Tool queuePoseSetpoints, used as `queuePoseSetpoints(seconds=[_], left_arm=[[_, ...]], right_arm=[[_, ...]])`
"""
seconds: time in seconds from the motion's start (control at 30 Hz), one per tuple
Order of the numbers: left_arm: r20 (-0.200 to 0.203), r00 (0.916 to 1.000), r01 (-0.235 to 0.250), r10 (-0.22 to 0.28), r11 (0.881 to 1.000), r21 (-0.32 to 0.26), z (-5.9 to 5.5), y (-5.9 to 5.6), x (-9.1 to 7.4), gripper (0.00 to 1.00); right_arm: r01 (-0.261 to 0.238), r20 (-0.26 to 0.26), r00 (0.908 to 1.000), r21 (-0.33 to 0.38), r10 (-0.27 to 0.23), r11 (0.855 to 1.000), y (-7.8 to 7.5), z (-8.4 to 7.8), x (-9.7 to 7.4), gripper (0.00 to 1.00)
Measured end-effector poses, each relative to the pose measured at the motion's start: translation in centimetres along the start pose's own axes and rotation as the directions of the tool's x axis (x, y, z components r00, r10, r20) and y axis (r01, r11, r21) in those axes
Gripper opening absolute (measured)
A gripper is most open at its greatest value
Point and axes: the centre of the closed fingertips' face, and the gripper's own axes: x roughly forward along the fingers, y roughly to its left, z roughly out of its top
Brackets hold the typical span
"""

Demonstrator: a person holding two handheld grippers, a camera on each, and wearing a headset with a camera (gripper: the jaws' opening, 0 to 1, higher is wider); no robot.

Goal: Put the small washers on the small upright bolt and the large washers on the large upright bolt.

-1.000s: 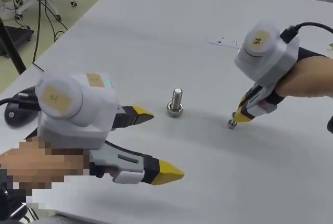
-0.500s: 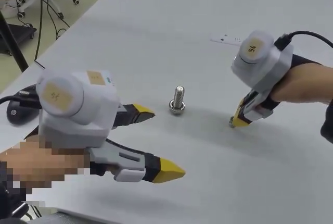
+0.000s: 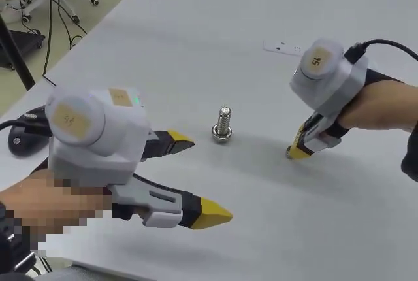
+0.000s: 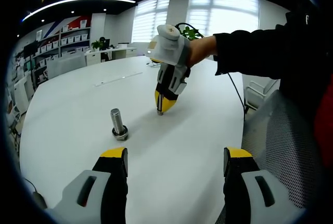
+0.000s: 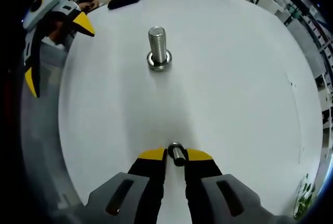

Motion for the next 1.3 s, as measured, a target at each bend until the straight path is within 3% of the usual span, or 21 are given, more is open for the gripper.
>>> queuePoseSetpoints(seconds=[0.47,0.8,1.1,1.3], left_arm=[[-0.003,1.0,0.005,-0.005,1.0,0.003,0.0,0.0,0.2,0.75],[-0.004,1.0,0.007,-0.007,1.0,0.004,0.0,0.0,0.2,0.75],[-0.006,0.9999,0.01,-0.01,1.0,0.006,0.0,-0.2,0.3,0.75],[-0.007,0.9999,0.013,-0.013,1.0,0.005,0.0,-0.2,0.3,0.75]], right_arm=[[0.007,0.027,0.9996,0.017,-0.008,1.0,0.1,0.0,-0.1,0.2],[0.033,0.085,0.9957,0.037,-0.036,0.999,-0.2,0.0,-0.3,0.39],[0.043,0.161,0.9856,0.056,-0.052,0.997,-0.1,0.4,-0.8,0.54],[0.057,0.216,0.9739,0.066,-0.07,0.996,-0.1,0.7,-1.0,0.66]])
